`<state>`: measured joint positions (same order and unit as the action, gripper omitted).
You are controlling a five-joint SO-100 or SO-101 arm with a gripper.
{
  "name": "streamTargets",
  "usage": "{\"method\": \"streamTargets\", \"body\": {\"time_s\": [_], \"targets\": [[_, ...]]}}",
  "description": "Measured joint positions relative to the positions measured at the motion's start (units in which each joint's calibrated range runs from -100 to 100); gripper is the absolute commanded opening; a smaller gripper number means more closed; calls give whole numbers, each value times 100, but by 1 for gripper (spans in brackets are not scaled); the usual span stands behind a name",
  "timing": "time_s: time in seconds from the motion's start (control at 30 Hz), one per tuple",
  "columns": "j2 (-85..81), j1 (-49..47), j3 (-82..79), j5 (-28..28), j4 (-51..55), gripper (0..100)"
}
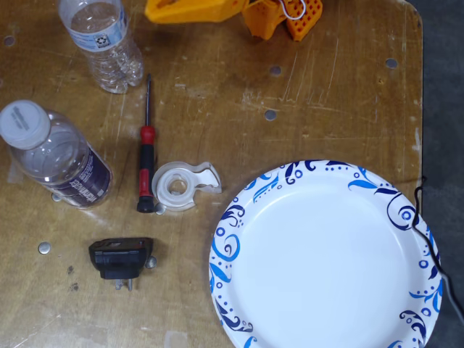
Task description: Move the bottles to the plate
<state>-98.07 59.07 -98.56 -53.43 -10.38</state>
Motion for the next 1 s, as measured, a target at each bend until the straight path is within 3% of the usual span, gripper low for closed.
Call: {"method": "streamTargets", "body": {"time_s": [0.5,0.63,0.83,1.0], "targets": [[0,374,117,0,-26,2],[-8,428,531,0,877,2],[-8,875,2185,0,3226,3],[-17,1331,3121,120,4213,17]]}}
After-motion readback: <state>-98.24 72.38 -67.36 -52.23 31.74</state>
